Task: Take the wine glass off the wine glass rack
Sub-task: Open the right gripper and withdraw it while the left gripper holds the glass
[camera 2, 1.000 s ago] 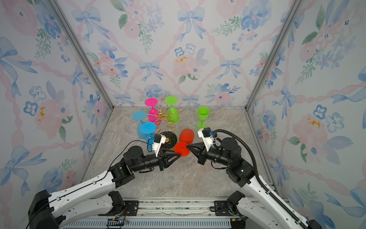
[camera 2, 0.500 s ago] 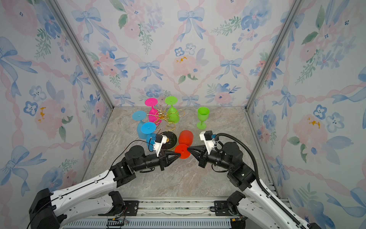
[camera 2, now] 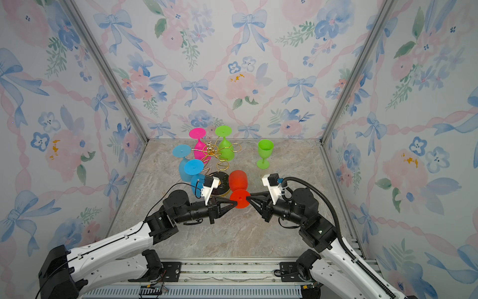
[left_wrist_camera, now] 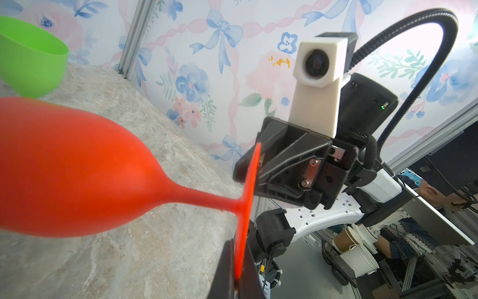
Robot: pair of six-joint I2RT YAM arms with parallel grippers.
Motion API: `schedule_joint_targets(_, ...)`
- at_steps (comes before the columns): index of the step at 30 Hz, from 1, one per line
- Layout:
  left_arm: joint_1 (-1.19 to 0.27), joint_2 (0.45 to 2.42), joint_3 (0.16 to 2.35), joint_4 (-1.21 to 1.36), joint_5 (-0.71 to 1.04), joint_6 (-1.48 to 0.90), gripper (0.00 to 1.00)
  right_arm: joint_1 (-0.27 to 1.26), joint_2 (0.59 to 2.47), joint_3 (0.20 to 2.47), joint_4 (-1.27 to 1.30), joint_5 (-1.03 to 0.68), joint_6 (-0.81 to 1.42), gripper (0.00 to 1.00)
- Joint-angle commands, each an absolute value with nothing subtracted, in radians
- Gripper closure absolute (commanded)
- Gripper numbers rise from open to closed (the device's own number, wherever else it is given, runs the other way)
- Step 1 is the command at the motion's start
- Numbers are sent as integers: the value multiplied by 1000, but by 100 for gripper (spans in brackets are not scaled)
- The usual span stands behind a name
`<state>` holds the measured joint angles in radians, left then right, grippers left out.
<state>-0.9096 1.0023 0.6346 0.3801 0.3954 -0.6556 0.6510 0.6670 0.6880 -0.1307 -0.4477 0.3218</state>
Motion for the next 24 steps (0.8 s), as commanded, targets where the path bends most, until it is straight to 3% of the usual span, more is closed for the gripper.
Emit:
schedule_joint_targets(1,-913,1014,669,423,437,-618,100,660,633,740,-241,-422,316,69)
schedule_joint_targets(12,-914,1081,729,351,528,-513,100,658,529,872,-415,-301,383,20)
schedule_joint_targets(20,-936,1089,815,81,437,-270,100,617,656,1051,-661,-67,458,20)
schedule_joint_targets(24,-975,1062,798,72,402,-189,100,509,785,1142,-758,-160,526,21)
